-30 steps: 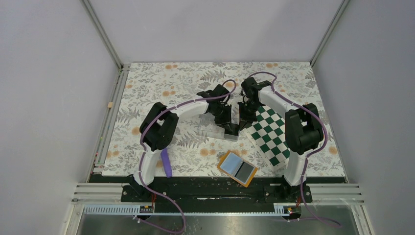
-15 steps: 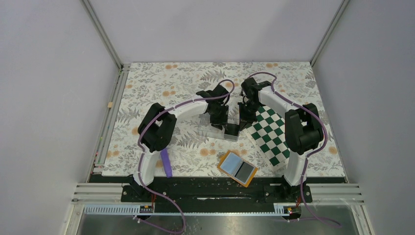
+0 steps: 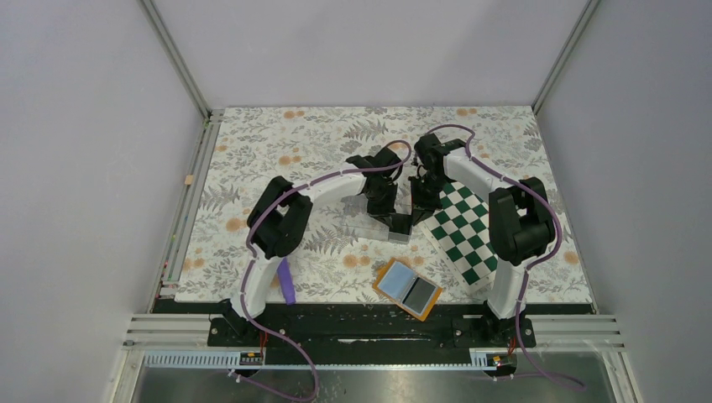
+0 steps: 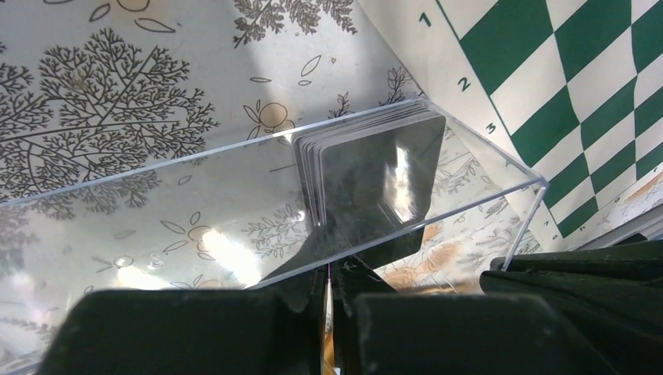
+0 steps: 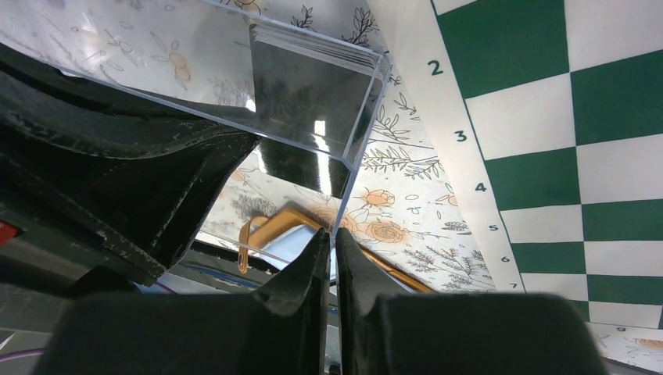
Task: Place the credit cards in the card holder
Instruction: Pick up the credit card from the storage box, then insert the credit card into the card slot.
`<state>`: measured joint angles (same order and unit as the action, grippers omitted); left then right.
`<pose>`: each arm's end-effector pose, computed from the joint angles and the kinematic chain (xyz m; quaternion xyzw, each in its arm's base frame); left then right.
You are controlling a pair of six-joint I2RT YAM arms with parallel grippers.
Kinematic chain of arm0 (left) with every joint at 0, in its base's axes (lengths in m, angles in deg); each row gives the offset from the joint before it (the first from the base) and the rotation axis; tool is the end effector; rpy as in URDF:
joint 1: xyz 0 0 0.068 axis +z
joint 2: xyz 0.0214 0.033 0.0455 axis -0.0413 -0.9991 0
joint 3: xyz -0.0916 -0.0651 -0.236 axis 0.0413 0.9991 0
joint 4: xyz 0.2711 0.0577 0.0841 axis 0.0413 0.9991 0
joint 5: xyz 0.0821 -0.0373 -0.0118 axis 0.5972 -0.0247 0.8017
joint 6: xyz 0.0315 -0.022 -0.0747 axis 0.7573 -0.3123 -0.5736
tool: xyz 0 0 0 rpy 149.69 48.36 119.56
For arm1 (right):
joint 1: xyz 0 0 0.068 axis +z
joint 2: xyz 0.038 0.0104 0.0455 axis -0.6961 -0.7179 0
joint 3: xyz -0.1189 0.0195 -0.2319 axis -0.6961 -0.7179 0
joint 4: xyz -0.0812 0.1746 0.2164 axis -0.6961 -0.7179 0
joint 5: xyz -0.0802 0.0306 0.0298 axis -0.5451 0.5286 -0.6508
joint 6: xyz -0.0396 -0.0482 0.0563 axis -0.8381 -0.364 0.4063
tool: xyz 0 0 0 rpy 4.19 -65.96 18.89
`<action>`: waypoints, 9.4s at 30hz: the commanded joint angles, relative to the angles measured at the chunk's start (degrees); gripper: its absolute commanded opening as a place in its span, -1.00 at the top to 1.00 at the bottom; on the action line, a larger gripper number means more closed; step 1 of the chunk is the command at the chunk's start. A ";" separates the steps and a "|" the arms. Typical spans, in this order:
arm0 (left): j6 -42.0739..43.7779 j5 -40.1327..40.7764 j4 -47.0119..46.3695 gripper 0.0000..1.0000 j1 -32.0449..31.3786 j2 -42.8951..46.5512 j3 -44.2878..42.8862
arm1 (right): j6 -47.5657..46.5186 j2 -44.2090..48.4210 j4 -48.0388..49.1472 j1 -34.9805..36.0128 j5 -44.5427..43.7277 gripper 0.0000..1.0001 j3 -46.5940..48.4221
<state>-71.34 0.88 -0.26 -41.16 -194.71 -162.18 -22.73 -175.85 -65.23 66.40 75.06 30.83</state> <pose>0.3414 -0.3513 0.1104 0.0938 0.9701 -0.2168 0.0558 0.3610 0.1719 0.1359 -0.0334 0.9840 0.1728 0.0288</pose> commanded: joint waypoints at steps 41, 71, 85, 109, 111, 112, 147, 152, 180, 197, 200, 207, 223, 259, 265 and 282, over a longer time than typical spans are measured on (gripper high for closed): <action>-1.30 -12.57 -12.69 0.55 -3.12 4.90 1.28 | 0.13 2.64 1.33 0.27 1.80 0.74 -0.96; -7.07 -10.20 -23.12 1.00 5.12 21.42 19.16 | 0.11 12.24 2.41 -1.10 3.43 -0.34 -1.51; -11.28 -18.08 -35.28 1.00 9.40 29.39 29.18 | 6.89 12.78 13.54 -1.17 18.03 -0.29 -6.07; -11.03 -16.54 -35.13 1.00 10.83 32.98 32.66 | 12.22 12.29 18.49 -1.28 23.73 0.77 -7.31; -10.73 -15.80 -34.29 1.00 10.83 32.81 32.56 | 12.35 12.52 18.55 -1.28 23.55 0.80 -7.50; -10.83 -15.59 -34.34 1.00 10.83 32.79 32.67 | 12.39 12.59 18.54 -1.27 23.61 0.83 -7.51; -13.95 -16.15 -39.08 1.00 10.92 34.53 35.52 | 35.77 16.78 48.78 -2.77 32.93 0.27 -26.06; -13.78 -15.87 -38.84 1.00 10.92 34.65 35.85 | 38.54 17.82 53.84 -2.77 33.10 0.36 -27.45; -14.16 -17.39 -40.67 1.00 10.92 34.80 37.92 | 45.85 22.00 71.70 -3.01 30.58 0.69 -32.78; -13.87 -17.15 -40.82 1.00 10.93 35.59 39.51 | 47.61 24.83 82.13 -3.17 31.85 0.65 -35.88; -14.45 -18.39 -42.29 1.00 10.92 35.49 40.19 | 47.80 25.13 84.13 -3.45 31.90 0.65 -36.14; -14.97 -19.85 -44.51 1.00 11.00 35.32 42.38 | 47.15 26.69 86.17 -3.63 32.98 0.62 -36.12; -18.44 -27.89 -56.11 1.00 10.99 35.71 46.95 | 47.28 25.13 87.67 -4.27 34.11 0.38 -35.72; -14.38 -25.20 -45.50 0.83 8.74 24.08 40.37 | 33.62 16.04 72.61 -4.27 29.93 1.00 -38.40; -10.37 -20.52 -39.82 0.44 8.73 22.82 39.07 | 28.49 14.31 65.61 -4.27 26.91 1.00 -35.47; -8.72 -14.70 -34.92 -0.36 8.64 36.50 39.76 | 18.59 27.12 48.18 -4.27 24.35 1.00 -33.45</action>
<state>-81.35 -15.57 -36.15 -32.35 -164.55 -121.50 0.59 -156.18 -10.13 61.72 100.39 -4.01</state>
